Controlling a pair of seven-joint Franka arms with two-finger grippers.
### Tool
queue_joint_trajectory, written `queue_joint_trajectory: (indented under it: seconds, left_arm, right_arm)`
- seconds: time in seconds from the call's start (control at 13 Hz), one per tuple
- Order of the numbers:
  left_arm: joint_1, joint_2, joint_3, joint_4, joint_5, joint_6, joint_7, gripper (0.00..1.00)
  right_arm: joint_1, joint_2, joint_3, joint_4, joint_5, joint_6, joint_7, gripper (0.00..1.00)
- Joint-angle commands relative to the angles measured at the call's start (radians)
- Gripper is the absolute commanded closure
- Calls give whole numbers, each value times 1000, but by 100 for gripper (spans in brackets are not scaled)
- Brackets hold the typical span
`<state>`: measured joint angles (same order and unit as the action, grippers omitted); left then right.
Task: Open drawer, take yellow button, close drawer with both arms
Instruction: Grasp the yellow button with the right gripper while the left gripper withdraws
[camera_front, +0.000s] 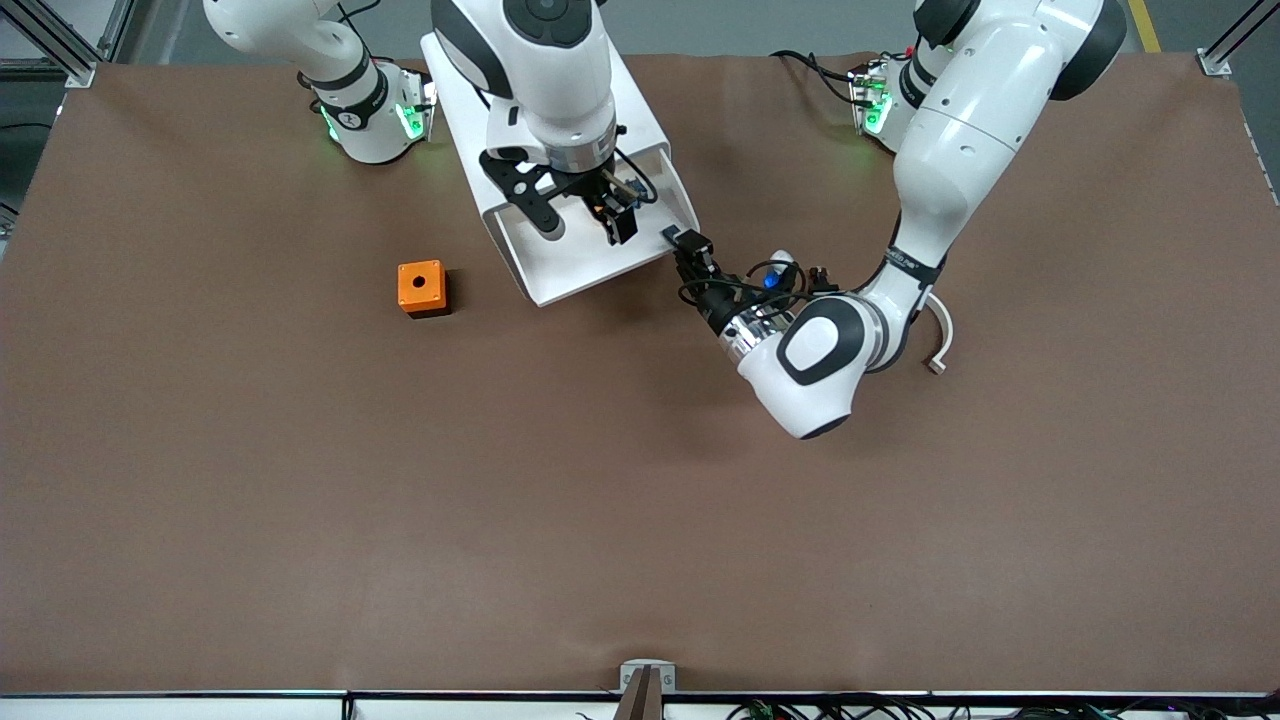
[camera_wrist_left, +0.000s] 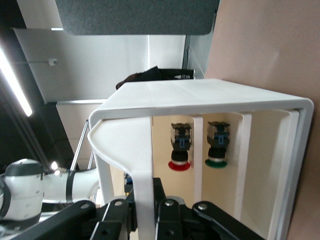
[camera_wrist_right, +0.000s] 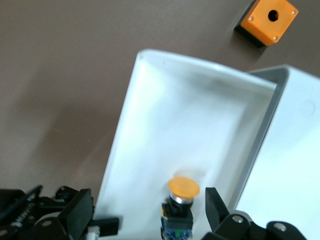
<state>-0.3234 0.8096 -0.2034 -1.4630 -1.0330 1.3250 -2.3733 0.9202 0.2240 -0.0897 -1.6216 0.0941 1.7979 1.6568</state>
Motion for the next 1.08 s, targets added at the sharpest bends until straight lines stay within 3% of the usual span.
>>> queue_joint_trajectory:
  seconds: [0.0,0.08,0.15,0.38,0.62,1.0]
  left_arm:
    - [15,-3,-1,10,-41,-15,-4,84]
    - [15,-3,-1,10,-41,-15,-3,77]
    - [17,-1,-1,10,-41,-13,0,62]
    - [17,-1,1,26,-33,2,20,0]
    - [17,0,53,64,-35,3,95,0]
    - [15,-1,119,137,8,3,490,0]
  right_arm:
    - [43,32,-13,2,3,35,35,0]
    - [48,41,-13,2,4,49,41,0]
    - [60,54,-13,3,4,54,43,0]
    - [71,67,-13,0,4,66,50,0]
    - [92,83,-13,0,4,64,60,0]
    - [111,109,-12,-3,24,64,66,3]
